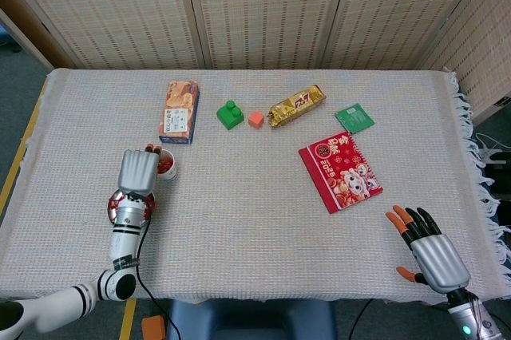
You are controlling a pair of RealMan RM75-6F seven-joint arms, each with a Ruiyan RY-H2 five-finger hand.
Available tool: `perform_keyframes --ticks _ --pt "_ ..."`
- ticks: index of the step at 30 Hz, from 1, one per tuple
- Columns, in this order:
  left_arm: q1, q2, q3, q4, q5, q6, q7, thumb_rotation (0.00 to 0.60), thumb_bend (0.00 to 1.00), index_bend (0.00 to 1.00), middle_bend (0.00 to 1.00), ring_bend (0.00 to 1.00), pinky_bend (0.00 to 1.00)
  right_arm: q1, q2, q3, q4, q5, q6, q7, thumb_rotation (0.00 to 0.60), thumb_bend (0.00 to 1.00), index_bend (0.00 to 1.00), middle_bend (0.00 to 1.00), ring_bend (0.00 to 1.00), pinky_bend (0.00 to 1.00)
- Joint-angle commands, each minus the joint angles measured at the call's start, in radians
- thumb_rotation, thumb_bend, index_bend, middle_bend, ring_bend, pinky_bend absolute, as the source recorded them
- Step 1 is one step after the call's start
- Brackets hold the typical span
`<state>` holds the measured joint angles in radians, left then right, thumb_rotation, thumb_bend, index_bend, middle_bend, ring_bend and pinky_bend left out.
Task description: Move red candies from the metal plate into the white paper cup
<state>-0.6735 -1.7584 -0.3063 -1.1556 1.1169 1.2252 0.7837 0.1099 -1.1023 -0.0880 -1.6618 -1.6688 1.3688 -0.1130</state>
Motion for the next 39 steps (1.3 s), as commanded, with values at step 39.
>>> perform_keyframes --ticks 39 --pt "0.184 0.18 0.236 -0.161 0.017 -0.037 -0.128 0.6 0.38 0.13 0.17 0.85 1.0 -0.002 0.01 -0.01 -0.001 -0.022 0.007 0.016 0.6 0.06 0.0 0.0 0.0 0.0"
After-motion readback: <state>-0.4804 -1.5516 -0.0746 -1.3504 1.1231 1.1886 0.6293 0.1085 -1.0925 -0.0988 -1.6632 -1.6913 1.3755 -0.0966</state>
